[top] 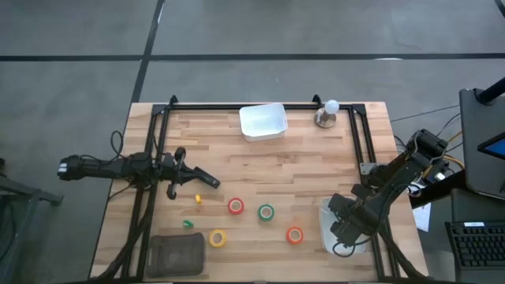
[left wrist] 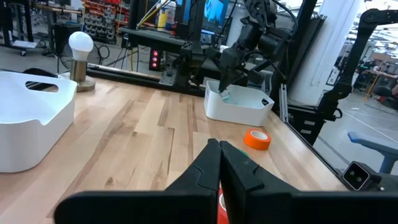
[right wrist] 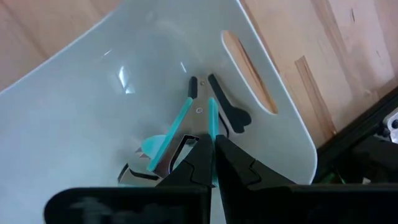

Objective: Pick and place Stapler, Stapler remover, tape
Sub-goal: Put the light blue staple remover into the bottom white bin, then put the orange tape into the top white bin

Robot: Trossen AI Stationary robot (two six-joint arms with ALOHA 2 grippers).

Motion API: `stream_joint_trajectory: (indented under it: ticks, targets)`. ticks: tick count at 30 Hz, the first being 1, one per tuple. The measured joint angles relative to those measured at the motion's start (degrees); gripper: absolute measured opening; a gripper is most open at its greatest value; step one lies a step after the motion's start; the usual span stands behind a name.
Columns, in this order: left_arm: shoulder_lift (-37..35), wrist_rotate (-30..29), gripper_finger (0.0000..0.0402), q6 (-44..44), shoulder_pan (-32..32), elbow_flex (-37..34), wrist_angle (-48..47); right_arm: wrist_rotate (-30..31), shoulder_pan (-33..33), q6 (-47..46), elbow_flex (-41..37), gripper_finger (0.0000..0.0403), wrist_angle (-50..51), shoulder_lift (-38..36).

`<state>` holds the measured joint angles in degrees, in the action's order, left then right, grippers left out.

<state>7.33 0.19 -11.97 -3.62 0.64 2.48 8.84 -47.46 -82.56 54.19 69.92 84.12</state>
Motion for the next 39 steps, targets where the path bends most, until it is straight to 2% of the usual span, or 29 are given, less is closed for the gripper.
stream_joint_trajectory:
  ticks: [13, 27, 39]
  targets:
    - [0.0, 0.0, 0.0007, 0.0, 0.0, 0.0, 0.0, -0.1, 0.0, 0.0, 1.9, 0.0015, -0.1, 0.0]
    - [0.0, 0.0, 0.0007, 0.0, 0.0, 0.0, 0.0, 0.7, 0.4, 0.2, 5.2, 0.0105, 3.0, 0.0]
    - [0.0, 0.0, 0.0007, 0.0, 0.0, 0.0, 0.0, 15.0, 0.4, 3.8, 11.7, 0.013, 2.4, 0.0]
